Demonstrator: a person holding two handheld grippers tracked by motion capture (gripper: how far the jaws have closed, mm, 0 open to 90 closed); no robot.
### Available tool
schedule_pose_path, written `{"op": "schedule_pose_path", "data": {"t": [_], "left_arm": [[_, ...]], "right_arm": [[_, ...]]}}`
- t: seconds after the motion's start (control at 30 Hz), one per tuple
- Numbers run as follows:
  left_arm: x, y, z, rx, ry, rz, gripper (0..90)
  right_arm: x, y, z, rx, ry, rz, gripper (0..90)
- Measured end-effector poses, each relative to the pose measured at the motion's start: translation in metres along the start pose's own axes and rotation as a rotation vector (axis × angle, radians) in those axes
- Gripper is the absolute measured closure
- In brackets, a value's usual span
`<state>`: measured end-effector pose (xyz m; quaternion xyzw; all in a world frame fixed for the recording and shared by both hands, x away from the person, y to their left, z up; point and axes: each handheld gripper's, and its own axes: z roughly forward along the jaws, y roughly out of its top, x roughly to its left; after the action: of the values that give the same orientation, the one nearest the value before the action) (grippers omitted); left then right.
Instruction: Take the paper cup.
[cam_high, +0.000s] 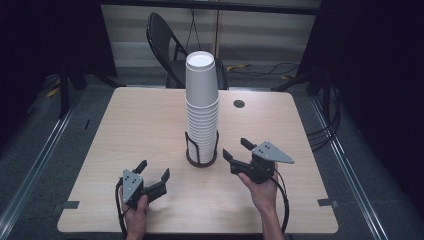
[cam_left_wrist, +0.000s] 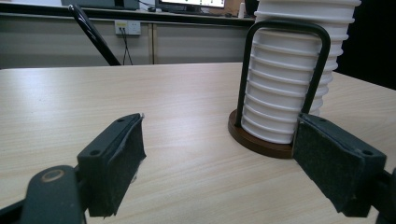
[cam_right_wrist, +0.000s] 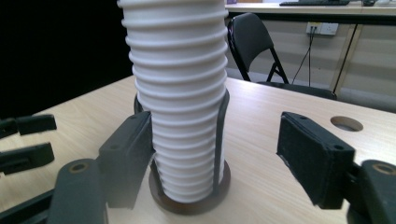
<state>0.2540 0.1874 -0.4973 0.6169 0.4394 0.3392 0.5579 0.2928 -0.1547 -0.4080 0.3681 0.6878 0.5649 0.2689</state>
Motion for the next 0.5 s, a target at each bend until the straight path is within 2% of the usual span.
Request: {"op": "schedule_pose_path", "data": {"t": [0.17, 0.23, 0.5], "left_arm": [[0.0, 0.0, 0.0, 0.002, -0.001, 0.003, 16.7], [0.0, 0.0, 0.0, 0.0, -0.001, 0.003, 16.7], [0.0, 0.0, 0.0, -0.002, -0.001, 0.004, 16.7]], "right_arm": [[0.0, 0.007, 0.002, -0.014, 0.008, -0.002, 24.1], [0.0, 0.014, 0.003, -0.024, 0.034, 0.005, 21.7], [-0.001, 0.035, 0.005, -0.066, 0.064, 0.0, 17.9]]}}
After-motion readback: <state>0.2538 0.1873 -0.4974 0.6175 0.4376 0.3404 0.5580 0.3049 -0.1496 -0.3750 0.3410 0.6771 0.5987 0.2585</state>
